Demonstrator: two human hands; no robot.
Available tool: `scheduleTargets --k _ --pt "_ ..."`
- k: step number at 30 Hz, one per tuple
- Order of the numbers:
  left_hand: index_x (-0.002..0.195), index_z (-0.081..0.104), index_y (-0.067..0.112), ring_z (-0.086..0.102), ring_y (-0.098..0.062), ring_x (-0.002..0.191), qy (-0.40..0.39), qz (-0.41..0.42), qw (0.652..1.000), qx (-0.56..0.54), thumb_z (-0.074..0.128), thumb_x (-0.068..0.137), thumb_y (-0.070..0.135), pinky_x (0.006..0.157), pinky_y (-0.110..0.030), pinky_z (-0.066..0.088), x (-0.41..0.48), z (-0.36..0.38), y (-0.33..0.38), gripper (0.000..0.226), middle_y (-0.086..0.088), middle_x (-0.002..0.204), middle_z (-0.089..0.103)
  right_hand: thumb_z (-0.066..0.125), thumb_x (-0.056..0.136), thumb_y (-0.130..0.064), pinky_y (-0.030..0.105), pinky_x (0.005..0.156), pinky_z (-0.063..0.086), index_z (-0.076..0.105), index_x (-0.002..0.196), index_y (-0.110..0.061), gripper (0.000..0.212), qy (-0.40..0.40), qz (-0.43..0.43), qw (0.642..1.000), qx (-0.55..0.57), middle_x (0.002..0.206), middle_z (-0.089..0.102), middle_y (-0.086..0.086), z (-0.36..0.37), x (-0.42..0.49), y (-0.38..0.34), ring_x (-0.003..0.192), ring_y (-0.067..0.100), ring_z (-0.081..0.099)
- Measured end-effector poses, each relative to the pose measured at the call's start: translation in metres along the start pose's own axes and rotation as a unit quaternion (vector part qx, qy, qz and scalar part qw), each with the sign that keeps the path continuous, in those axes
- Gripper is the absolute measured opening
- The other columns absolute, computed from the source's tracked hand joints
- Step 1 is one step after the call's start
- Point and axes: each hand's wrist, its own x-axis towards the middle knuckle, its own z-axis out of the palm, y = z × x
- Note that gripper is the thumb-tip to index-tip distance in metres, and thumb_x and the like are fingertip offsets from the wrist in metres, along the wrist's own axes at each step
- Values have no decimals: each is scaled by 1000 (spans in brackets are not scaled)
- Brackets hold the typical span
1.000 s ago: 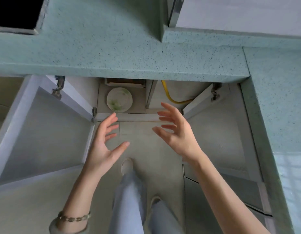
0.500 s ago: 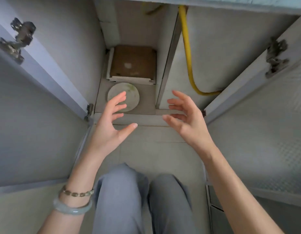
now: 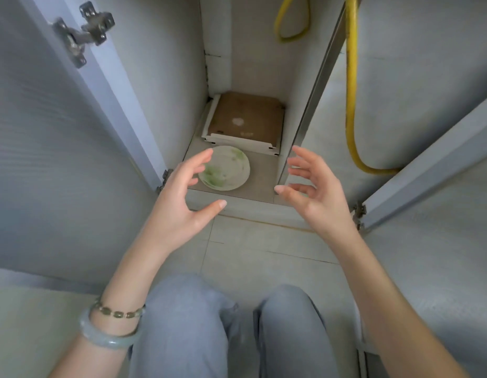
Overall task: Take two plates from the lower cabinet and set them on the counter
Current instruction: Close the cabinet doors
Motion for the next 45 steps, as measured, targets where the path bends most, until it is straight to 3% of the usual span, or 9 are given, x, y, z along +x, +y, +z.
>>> scheduleTargets --k 3,9,14,17,25,30,34,40,45 --pt "144 36 34 41 -2 133 20 14 999 35 71 78 31 107 -14 32 -6 -12 7 76 25 142 43 75 79 -11 33 95 51 46 136 -20 64 -23 -51 998 -22 127 57 -1 12 10 -18 115 8 55" --pt "142 31 45 36 -5 135 128 -2 985 117 64 78 44 110 -39 37 -28 -70 15 72 25 142 41 75 79 -13 29 96 49 44 138 -24 67 -128 -179 974 -50 128 53 -8 58 34 -71 117 4 52" --pt "142 39 27 31 -3 136 243 -9 941 235 67 80 29 114 -23 27 -61 -119 23 69 20 143 33 73 80 -12 28 94 49 45 139 -20 65 -167 -304 936 -54 126 51 -9 97 51 -123 114 8 51" --pt "139 43 20 32 -7 134 317 -12 899 302 67 79 24 113 -11 15 -88 -145 34 65 13 142 34 72 82 -13 24 94 46 45 139 -17 63 -198 -380 902 -57 128 54 -3 127 54 -160 113 10 51" --pt "142 39 11 30 -25 133 379 -92 825 408 75 79 19 112 -30 21 -146 -183 35 73 -5 149 30 69 81 -7 21 106 28 48 136 -7 59 -237 -557 791 -88 132 55 10 212 32 -236 122 26 48" --pt "147 25 -2 29 -31 136 451 -146 789 390 77 80 23 114 -28 16 -157 -196 17 88 -20 150 30 72 74 -7 47 100 40 53 133 -6 61 -211 -667 688 -193 133 54 20 246 14 -254 118 40 52" --pt "151 14 2 21 -27 143 464 -197 814 287 68 84 38 116 -30 15 -148 -206 4 94 -15 156 22 64 85 -29 48 111 23 38 144 -14 66 -204 -704 618 -285 150 35 18 272 8 -270 137 35 33" --pt "152 19 14 29 -15 143 378 -194 885 188 66 84 45 118 -36 25 -138 -217 -18 88 0 155 29 46 96 -29 44 116 11 20 150 -17 62 -187 -691 588 -376 152 29 10 296 5 -283 141 26 25" --pt "133 33 29 43 21 115 443 -121 881 112 73 83 23 93 1 32 -133 -201 -25 64 29 129 44 38 96 -10 42 114 15 23 147 -13 54 -144 -711 566 -390 149 31 12 287 1 -279 136 29 31"
